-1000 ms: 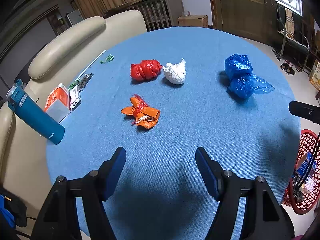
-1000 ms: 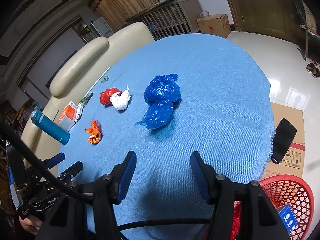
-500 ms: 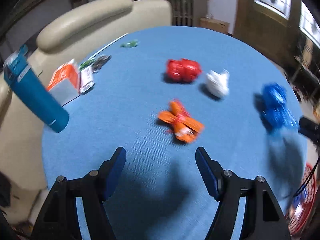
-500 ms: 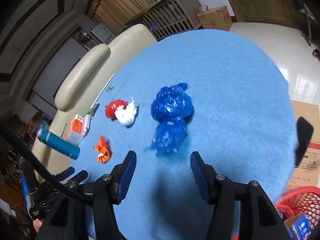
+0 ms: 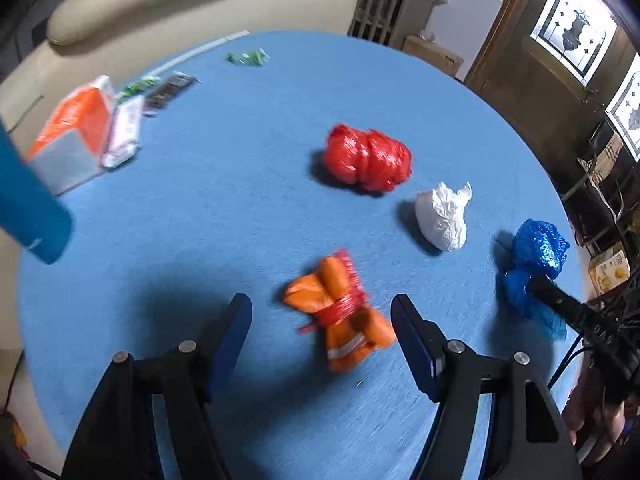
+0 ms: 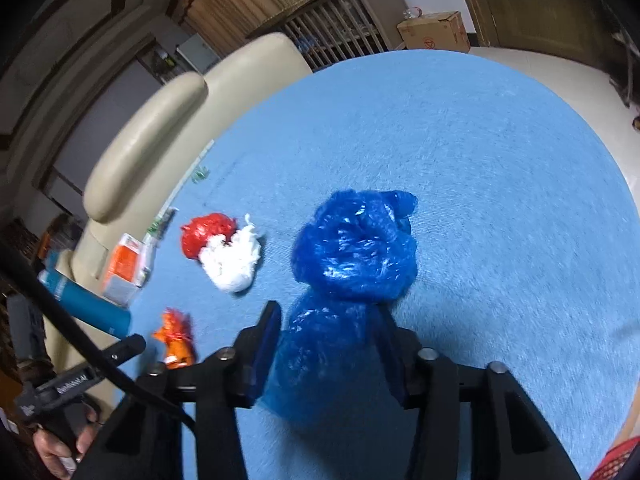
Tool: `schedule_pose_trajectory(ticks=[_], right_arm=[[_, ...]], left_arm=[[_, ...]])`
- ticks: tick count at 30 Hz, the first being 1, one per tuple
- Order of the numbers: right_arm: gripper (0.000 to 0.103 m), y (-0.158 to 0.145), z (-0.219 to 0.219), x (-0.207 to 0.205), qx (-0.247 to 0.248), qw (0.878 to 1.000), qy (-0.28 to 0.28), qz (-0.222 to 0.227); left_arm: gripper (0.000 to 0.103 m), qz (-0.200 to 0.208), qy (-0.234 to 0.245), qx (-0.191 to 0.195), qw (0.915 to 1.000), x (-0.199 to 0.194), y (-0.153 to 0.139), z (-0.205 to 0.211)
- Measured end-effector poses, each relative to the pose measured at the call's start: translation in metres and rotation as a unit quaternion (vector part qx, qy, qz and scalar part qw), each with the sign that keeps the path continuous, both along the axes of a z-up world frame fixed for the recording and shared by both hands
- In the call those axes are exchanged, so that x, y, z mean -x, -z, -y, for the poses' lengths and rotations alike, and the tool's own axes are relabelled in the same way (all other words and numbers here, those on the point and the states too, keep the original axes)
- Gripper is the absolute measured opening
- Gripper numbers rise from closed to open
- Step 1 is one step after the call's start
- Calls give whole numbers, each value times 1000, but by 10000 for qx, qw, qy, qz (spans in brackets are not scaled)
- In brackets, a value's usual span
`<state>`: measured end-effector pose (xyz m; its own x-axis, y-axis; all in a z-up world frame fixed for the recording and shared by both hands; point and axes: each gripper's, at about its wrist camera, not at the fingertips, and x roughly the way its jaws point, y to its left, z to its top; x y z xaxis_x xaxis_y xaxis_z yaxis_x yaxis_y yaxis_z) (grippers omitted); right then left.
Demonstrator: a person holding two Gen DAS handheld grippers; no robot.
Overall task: Collect trash
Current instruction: 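Grasp the blue plastic bag with the right tool while the left tool grasps the orange bag, then carry both bags over the red wastebasket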
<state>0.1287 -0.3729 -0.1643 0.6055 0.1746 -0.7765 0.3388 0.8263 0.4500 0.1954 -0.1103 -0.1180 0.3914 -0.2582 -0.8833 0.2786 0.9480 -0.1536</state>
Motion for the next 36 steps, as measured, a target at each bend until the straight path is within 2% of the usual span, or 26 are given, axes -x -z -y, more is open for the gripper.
schedule_pose_trajectory(ticks=[4, 5, 6, 7, 10, 15, 22, 25, 27, 29, 30, 33, 36], right_arm=[[36, 8, 4, -2, -46, 10000, 40, -5], [34, 7, 4, -2, -23, 10000, 22, 16], [33, 6, 4, -1, 0, 10000, -7, 37], [31, 4, 4, 2, 31, 10000, -28, 78], [29, -6, 3, 12, 114, 9996, -71, 249], [24, -25, -6, 32, 355, 9980, -229, 467], [22, -41, -14, 70, 509, 9963, -294, 630], [23, -46, -5, 76, 266, 9973, -119, 672], [31, -48, 1, 73, 139, 9972, -68, 735], [58, -49, 5, 65, 148, 9965, 5, 819], [81, -48, 7, 60, 173, 9962, 54, 847], [82, -45, 6, 40, 360, 9944, 68, 987], [80, -27, 4, 5, 307, 9977, -60, 594]], left_arm=[[71, -126, 74, 65, 9999, -8, 15, 15], [68, -153, 69, 61, 9998, -10, 19, 17], [56, -169, 87, 79, 9998, -11, 23, 18], [51, -192, 117, 83, 9997, -12, 25, 18], [45, -31, 190, 105, 9998, -9, 24, 18], [42, 82, 198, 52, 9998, 3, 17, 13], [42, 419, 439, -186, 9980, 53, -4, 16], [42, 539, 479, -292, 9970, 73, -13, 13], [42, 647, 521, -355, 9959, 85, -19, 12], [42, 782, 584, -445, 9942, 96, -24, 11], [42, 830, 610, -480, 9935, 102, -27, 11], [42, 934, 666, -516, 9921, 106, -32, 11], [42, 1003, 713, -551, 9909, 110, -36, 14]])
